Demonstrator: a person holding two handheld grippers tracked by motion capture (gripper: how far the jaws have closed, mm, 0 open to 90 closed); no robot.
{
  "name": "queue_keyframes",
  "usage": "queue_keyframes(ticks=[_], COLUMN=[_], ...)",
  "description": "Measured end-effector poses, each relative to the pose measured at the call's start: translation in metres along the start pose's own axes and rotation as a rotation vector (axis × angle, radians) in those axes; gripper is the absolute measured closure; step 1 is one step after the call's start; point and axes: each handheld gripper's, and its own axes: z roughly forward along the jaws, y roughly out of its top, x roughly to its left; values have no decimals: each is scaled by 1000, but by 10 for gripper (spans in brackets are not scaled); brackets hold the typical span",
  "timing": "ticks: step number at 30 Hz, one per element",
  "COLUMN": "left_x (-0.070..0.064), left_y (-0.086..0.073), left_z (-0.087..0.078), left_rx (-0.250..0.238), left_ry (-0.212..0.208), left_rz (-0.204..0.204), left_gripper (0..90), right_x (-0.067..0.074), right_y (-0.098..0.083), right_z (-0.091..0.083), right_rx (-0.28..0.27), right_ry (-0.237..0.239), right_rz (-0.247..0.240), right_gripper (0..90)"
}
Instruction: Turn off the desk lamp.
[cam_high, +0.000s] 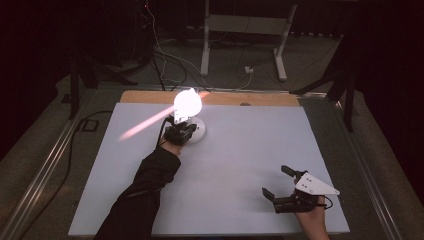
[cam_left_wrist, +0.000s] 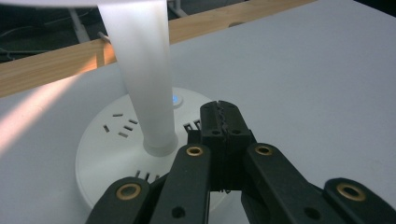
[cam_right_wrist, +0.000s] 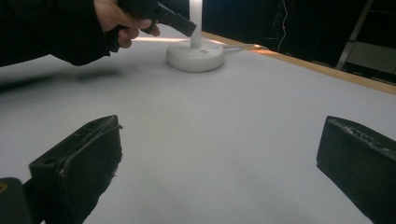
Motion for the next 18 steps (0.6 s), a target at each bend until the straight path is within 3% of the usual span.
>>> queue_keyframes(ticks=[18], left_x=[1], left_y=[-16], left_z=[13], left_rx=[24], left_ry=[11], left_rz=[-2], left_gripper=[900], right_x=[0], right_y=[0], right_z=[0], right_rx=[4], right_ry=[2], right_rz=[1], right_gripper=[0])
